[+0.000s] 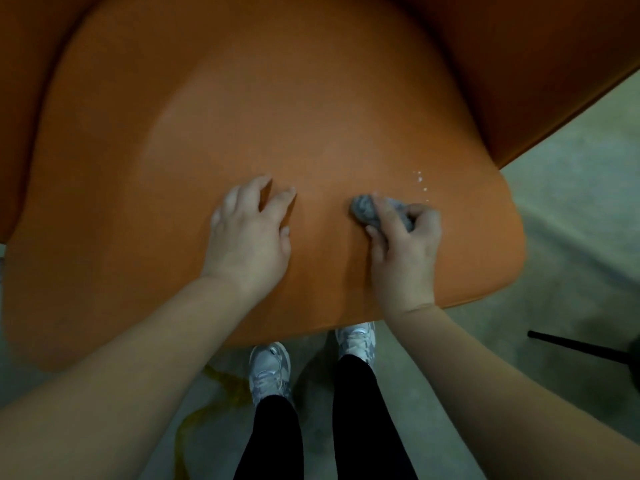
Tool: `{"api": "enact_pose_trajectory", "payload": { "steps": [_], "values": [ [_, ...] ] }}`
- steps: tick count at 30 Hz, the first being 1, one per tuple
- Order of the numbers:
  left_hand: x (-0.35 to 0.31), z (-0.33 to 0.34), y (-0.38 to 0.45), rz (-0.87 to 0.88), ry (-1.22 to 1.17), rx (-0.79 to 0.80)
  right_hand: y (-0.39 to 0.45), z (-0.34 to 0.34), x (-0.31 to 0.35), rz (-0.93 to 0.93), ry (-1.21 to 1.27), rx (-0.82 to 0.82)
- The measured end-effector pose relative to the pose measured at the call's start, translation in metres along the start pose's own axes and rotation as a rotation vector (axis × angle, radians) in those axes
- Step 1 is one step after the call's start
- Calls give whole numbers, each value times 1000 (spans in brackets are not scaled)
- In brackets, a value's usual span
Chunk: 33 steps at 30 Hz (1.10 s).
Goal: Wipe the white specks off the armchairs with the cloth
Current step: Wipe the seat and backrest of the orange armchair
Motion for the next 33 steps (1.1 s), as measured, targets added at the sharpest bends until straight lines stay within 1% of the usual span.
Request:
{"api": "enact_pose_trajectory", "payload": {
  "steps": [2, 3, 7, 9, 10, 11, 12, 15, 16, 17, 18, 22, 24, 25, 27, 29, 30, 31, 33],
  "values": [
    [-10, -1, 7, 12, 8, 5, -4, -4, -5, -41, -8, 19],
    [-15, -1, 10, 17, 13, 5, -1, -9, -12, -15, -10, -5],
    [-28, -3, 22, 39, 27, 4, 31, -29, -46, 248, 32, -208],
    [-31, -4, 28, 40, 34, 4, 49, -29, -50, 320, 50, -266],
    [-32, -4, 30, 35, 32, 1, 54, -26, -47, 336, 58, -270],
    [-32, -5, 32, 28, 27, -3, 58, -22, -41, 332, 69, -249],
    [-33, -5, 33, 21, 24, -6, 57, -18, -33, 287, 71, -201],
    [-34, -6, 33, 15, 28, 0, 35, -8, -14, 11, 21, -3],
    [-34, -5, 33, 15, 29, 3, 29, -10, -16, -21, 23, 31],
    [-34, -5, 32, 15, 28, 3, 26, -13, -21, -14, 25, 32],
    [-34, -4, 32, 14, 27, 2, 29, -18, -28, 23, 23, -2],
    [-31, -3, 30, -5, 29, -1, 67, -23, -44, 260, -5, -195],
    [-30, -2, 30, 1, 27, -11, 83, -13, -34, 306, -4, -199],
    [-29, -1, 30, 3, 23, -19, 84, -6, -25, 291, 15, -155],
    [-27, -1, 30, -5, 23, -25, 69, 7, -5, 208, 46, 42],
    [-25, 0, 30, -24, 24, -27, 43, 10, 7, 6, 21, 170],
    [-23, 0, 30, -33, 22, -31, 34, 7, 6, -71, 17, 186],
    [-21, 0, 30, -37, 21, -35, 33, 2, 2, -94, 21, 174],
    [-15, 0, 29, -48, 21, -44, 51, -4, -12, -49, 0, 85]
  ]
}}
Point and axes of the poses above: each hand's wrist, its own y-axis towards the middle knuckle, its own z-axis out of the palm, x = y × z, the point moved 2 cm from there along y, towards the middle knuckle, and after that the axes turned 11 degrees about y, right-handed, at the moved point
